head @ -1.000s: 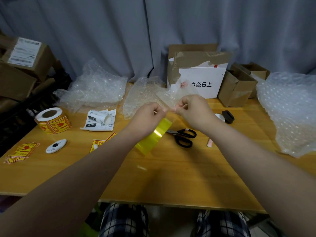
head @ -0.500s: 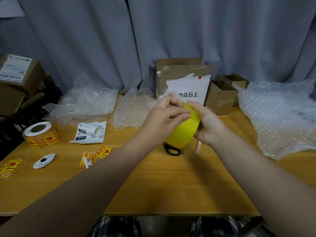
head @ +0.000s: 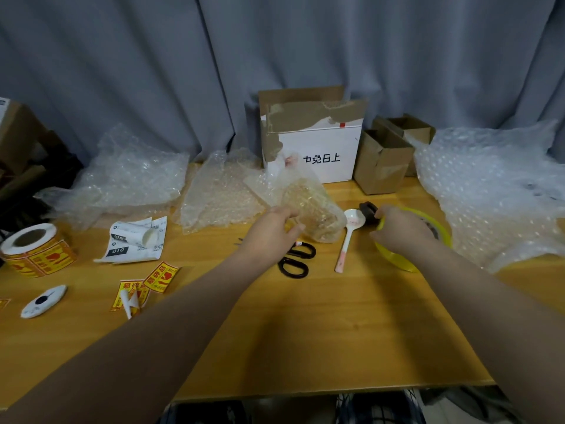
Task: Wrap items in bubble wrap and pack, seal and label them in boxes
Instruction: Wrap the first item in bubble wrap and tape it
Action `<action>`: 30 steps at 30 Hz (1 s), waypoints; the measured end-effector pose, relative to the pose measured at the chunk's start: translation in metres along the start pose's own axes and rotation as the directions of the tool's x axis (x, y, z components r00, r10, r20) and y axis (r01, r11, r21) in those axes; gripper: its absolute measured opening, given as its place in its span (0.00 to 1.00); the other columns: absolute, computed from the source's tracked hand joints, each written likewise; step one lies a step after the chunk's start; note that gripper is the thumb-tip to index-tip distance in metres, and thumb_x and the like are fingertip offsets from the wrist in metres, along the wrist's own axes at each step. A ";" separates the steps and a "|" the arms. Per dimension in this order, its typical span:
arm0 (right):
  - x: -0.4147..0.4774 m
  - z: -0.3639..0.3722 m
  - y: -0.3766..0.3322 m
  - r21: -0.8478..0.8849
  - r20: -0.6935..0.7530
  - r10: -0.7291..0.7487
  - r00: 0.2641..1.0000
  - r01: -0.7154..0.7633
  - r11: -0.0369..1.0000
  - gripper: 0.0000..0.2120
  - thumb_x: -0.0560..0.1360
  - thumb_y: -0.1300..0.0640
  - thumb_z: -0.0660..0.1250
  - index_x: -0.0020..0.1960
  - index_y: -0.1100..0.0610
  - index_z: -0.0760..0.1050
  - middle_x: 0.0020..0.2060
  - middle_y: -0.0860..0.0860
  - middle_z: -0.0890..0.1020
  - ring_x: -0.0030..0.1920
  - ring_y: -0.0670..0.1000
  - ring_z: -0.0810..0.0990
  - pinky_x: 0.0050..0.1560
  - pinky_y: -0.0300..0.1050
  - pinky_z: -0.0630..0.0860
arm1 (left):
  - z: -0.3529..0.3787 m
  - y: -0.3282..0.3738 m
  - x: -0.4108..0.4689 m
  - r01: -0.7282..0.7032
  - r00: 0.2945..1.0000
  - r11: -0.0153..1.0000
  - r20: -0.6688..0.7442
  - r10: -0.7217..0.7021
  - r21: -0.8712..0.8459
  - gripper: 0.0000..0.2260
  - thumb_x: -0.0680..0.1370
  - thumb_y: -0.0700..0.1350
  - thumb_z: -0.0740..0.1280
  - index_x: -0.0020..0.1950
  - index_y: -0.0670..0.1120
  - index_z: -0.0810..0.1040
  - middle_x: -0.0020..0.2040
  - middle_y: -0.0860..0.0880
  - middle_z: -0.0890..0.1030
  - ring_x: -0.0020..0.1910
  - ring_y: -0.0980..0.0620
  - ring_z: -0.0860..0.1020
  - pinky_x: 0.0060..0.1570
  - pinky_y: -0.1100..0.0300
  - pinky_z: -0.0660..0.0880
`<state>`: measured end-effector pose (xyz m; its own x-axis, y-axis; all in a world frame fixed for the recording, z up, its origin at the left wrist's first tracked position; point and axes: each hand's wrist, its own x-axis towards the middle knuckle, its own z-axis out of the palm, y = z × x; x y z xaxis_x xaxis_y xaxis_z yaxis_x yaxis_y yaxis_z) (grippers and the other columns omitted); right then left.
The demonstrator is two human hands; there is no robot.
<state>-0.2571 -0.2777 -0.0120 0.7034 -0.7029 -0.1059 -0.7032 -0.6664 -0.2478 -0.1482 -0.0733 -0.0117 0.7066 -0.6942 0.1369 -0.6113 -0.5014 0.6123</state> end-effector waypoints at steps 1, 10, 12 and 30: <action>0.002 -0.002 -0.003 -0.051 0.021 -0.010 1.000 0.011 0.999 0.19 0.79 0.47 0.61 0.66 0.54 0.69 0.47 0.54 0.77 0.46 0.56 0.77 0.37 0.47 0.71 | 0.002 -0.001 0.002 0.012 1.000 1.000 0.007 -0.012 -0.014 0.18 0.80 0.50 0.62 0.70 0.48 0.70 0.68 0.48 0.71 0.64 0.51 0.72 0.62 0.56 0.71; 0.017 -0.006 -0.084 0.106 -0.117 -0.272 0.955 0.284 0.953 0.35 0.76 0.33 0.54 0.68 0.62 0.67 0.60 0.60 0.76 0.59 0.59 0.75 0.51 0.49 0.73 | -0.005 -0.011 0.014 0.085 0.996 0.987 -0.003 -0.086 -0.135 0.15 0.81 0.47 0.61 0.66 0.46 0.74 0.62 0.51 0.76 0.56 0.57 0.73 0.45 0.70 0.73; 0.024 0.012 -0.100 0.153 -0.043 -0.196 0.980 0.200 0.968 0.39 0.74 0.31 0.56 0.68 0.63 0.64 0.59 0.59 0.77 0.57 0.59 0.76 0.48 0.48 0.74 | -0.009 -0.018 0.014 0.106 0.994 0.980 0.001 -0.107 -0.168 0.14 0.80 0.46 0.62 0.65 0.45 0.75 0.61 0.50 0.77 0.58 0.55 0.74 0.53 0.66 0.70; -0.003 -0.001 -0.107 0.768 -0.176 -0.334 0.926 0.341 0.542 0.44 0.63 0.44 0.78 0.71 0.51 0.59 0.57 0.45 0.76 0.54 0.44 0.78 0.49 0.41 0.78 | -0.040 -0.019 0.002 0.147 0.974 0.759 -0.039 -0.222 -0.634 0.28 0.76 0.56 0.66 0.72 0.48 0.64 0.63 0.52 0.75 0.59 0.54 0.77 0.60 0.54 0.75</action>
<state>-0.1837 -0.2049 0.0158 0.8679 -0.4723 0.1537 -0.0617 -0.4095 -0.9102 -0.1207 -0.0450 0.0078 0.8379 -0.5451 0.0281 -0.1343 -0.1560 0.9786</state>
